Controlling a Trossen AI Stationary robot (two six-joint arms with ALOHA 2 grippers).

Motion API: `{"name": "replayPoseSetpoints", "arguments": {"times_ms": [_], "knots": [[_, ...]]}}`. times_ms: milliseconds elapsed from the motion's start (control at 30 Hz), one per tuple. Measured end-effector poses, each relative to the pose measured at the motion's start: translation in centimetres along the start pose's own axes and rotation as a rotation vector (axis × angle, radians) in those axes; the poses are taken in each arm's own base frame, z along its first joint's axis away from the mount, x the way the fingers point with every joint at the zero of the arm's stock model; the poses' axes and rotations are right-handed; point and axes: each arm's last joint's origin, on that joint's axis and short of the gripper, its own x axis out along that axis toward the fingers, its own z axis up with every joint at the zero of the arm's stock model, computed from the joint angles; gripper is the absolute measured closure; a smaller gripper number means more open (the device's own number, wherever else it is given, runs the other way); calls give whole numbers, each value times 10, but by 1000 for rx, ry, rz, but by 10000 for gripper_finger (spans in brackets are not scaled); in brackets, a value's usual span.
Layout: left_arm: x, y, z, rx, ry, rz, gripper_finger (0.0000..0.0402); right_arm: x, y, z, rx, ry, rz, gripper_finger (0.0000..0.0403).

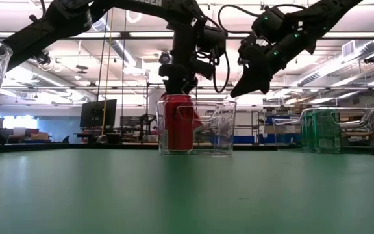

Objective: Sort soda cans
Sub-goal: Put the red-black soda can into the top center transparent bin

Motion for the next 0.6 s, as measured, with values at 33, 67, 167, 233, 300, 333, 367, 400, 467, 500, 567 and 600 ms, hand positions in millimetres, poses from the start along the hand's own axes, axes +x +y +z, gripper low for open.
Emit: {"name": "replayPoseSetpoints", "arguments": {"times_ms": [33, 67, 167, 233, 300, 333, 367, 400, 467, 500, 567, 600], "knots": [[0, 0, 1, -1, -7, 4, 63, 1, 1, -1, 5, 2, 3, 388], [0, 0, 1, -3, -11, 7, 54, 1, 2, -2, 5, 1, 6, 384], [1, 1, 2, -15, -19, 13, 34, 2, 4, -3, -2, -10, 14, 371], [3, 1, 4, -29, -16, 13, 30, 2, 6, -3, -5, -12, 18, 364], [8, 0, 5, -36, -13, 6, 29, 2, 6, -2, -8, -19, 20, 358], [11, -1, 5, -34, -7, 1, 29, 2, 7, -2, -10, -20, 22, 356], [13, -1, 5, -32, -1, -3, 28, 2, 7, -2, -11, -20, 23, 353], [14, -2, 5, -30, 8, -8, 28, 2, 7, -2, -12, -23, 23, 351], [18, -3, 4, -24, 29, -7, 27, 2, 7, -1, -15, -29, 24, 348], [20, -3, 4, -23, 33, -7, 27, 2, 7, -1, -19, -29, 23, 347], [20, -4, 3, -34, 39, -8, 29, 2, 7, -1, -24, -31, 24, 346], [20, -4, 3, -36, 38, -7, 31, 2, 7, -1, -24, -33, 24, 346]]}}
